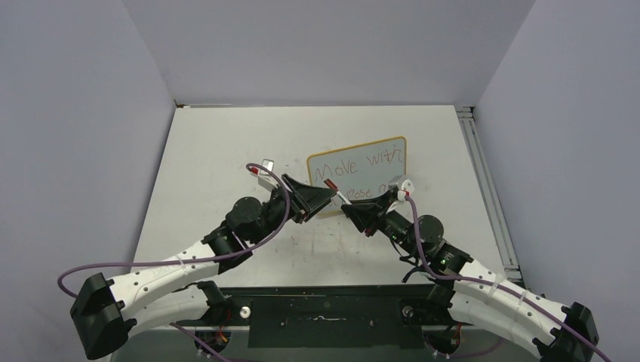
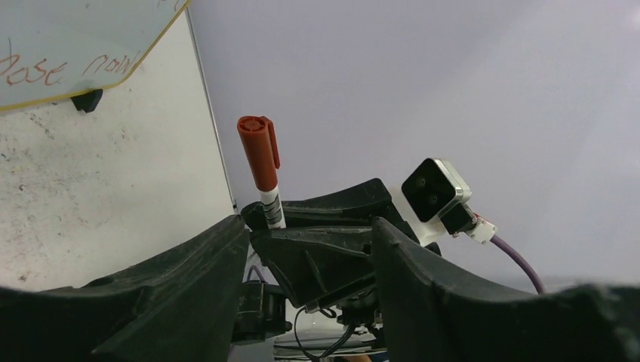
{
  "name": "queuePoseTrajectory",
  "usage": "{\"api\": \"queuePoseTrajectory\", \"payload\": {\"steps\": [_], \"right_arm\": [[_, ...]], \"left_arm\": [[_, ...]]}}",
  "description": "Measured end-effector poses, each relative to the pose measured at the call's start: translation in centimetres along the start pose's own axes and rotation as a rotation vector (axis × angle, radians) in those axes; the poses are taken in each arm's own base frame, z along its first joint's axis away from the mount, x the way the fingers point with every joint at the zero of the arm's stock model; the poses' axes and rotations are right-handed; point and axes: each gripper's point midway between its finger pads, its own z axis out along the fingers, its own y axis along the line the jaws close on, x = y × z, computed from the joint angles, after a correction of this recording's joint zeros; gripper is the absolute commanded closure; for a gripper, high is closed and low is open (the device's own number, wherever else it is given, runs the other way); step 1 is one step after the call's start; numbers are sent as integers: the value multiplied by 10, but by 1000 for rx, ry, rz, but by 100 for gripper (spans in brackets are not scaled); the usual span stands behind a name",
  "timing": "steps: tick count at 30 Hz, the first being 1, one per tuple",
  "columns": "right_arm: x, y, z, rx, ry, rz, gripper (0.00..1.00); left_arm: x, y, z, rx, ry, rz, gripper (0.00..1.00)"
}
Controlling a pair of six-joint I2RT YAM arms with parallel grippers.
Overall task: Write a sentence on the whiteboard
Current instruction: Close the pen cap.
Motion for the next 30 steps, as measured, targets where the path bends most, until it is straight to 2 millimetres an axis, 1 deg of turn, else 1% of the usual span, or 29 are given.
{"api": "queuePoseTrajectory", "payload": {"steps": [5, 8, 10, 13, 16, 18, 22, 30], "right_arm": [[-4, -4, -1, 25, -16, 6, 95], [-9, -1, -2, 17, -33, 19, 95], [-13, 2, -4, 5, -47, 28, 95], [-20, 9, -5, -28, -69, 41, 95], [-22, 15, -5, -58, -73, 44, 95], [-22, 17, -6, -69, -71, 47, 95], [-21, 21, -6, -88, -65, 54, 95], [-21, 25, -6, -110, -62, 63, 95]], "left_arm": [[-3, -6, -10, 10, 3, 49, 26], [-5, -4, -12, -10, 5, 100, 25], [-8, -7, -11, -22, 6, 136, 26], [-14, -23, -9, -1, -3, 174, 26], [-22, -36, -7, 24, -20, 196, 26], [-25, -37, -7, 27, -26, 201, 26], [-26, -33, -5, 16, -24, 204, 27], [-22, -27, -1, 1, -5, 203, 48]]}}
